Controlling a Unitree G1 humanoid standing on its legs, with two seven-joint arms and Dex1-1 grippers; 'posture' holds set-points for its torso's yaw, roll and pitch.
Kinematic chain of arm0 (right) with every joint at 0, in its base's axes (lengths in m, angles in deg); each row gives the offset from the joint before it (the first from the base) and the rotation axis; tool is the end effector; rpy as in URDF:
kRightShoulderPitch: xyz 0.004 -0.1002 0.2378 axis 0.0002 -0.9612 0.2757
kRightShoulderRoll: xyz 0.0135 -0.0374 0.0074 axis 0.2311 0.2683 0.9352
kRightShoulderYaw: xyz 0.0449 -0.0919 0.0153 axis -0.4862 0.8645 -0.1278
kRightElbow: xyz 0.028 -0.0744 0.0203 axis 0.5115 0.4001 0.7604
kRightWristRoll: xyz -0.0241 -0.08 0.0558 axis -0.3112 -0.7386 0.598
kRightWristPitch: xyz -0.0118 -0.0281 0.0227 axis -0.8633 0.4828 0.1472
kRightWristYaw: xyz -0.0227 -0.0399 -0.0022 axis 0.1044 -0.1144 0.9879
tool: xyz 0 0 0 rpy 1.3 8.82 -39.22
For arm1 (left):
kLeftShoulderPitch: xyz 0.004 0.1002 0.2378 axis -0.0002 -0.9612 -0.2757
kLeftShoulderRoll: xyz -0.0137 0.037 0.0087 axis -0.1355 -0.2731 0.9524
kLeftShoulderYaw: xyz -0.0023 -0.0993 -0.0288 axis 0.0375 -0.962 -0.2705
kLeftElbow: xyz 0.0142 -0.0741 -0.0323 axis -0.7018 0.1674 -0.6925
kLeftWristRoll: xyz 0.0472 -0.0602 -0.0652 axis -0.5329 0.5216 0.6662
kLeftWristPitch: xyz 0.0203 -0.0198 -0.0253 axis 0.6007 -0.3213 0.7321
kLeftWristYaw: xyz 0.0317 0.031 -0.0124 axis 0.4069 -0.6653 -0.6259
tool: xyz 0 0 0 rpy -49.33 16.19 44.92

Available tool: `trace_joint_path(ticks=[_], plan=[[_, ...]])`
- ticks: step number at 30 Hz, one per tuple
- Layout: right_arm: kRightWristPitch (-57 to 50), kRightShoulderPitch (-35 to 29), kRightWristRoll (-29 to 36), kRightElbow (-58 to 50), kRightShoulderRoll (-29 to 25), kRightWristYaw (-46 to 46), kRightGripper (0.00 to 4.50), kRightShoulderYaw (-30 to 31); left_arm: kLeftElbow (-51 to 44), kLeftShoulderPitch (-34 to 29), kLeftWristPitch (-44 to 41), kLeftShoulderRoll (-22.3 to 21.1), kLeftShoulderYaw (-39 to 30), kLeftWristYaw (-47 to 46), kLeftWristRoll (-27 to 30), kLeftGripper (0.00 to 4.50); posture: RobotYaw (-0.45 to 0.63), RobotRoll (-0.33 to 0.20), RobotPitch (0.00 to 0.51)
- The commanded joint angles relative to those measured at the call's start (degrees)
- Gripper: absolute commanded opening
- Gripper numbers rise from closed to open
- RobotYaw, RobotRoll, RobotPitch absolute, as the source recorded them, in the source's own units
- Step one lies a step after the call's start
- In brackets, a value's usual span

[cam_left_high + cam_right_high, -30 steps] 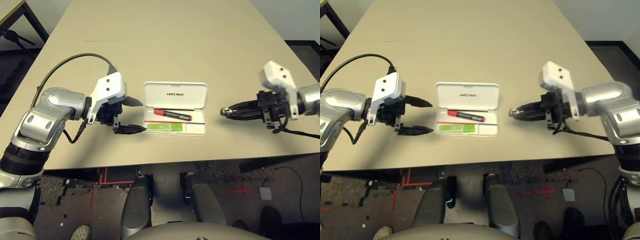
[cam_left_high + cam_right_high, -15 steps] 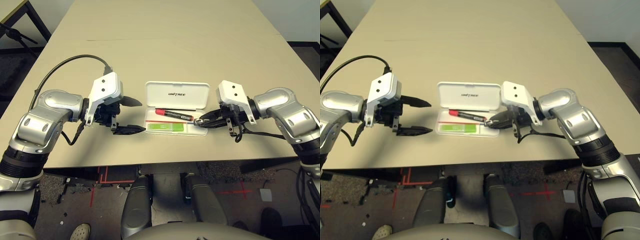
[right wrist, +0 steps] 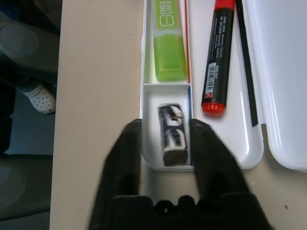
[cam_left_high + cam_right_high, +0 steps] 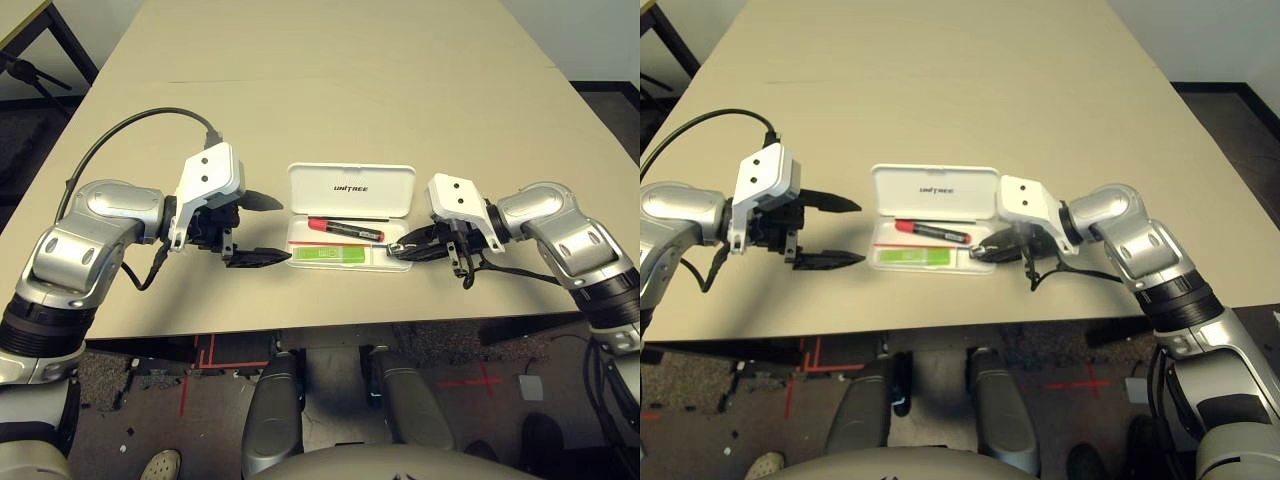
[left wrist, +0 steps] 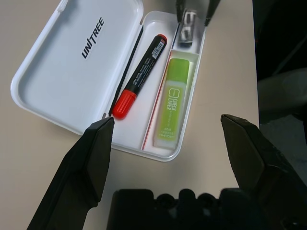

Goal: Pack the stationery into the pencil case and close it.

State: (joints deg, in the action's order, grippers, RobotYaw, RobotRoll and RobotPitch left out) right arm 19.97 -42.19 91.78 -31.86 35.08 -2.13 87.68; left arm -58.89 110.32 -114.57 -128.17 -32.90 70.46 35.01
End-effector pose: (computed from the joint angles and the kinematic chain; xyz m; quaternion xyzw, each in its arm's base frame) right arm 0.2895 -0.2006 0.1751 -0.2783 0.1657 0.6509 0.6866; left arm 0.2520 0.2355 0.2191 0.2312 0.1410 -0.5778 0.7699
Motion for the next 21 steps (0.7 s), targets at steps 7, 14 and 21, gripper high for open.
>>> trace_joint_path(ticks=[7,14,21], plan=[[-1.4,-1.1,6.8,1.2,-0.8,3.5,4.45,-4.9,5.3,1.6,1.3,1.1,-0.4,-1.9,-0.9,4.50,0.02,0.000,0.179],[4.1,-2.0,13.8,8.0,-2.8,11.6,4.45,-12.2,15.4,6.4,4.3,0.6,0.3,-3.0,-5.4,4.50,0.00,0.000,0.176],[6.0,-2.6,16.8,12.1,-4.1,14.1,4.50,-17.2,27.4,13.5,-0.3,2.1,2.7,-11.2,-13.9,3.10,-0.01,0.000,0.174]])
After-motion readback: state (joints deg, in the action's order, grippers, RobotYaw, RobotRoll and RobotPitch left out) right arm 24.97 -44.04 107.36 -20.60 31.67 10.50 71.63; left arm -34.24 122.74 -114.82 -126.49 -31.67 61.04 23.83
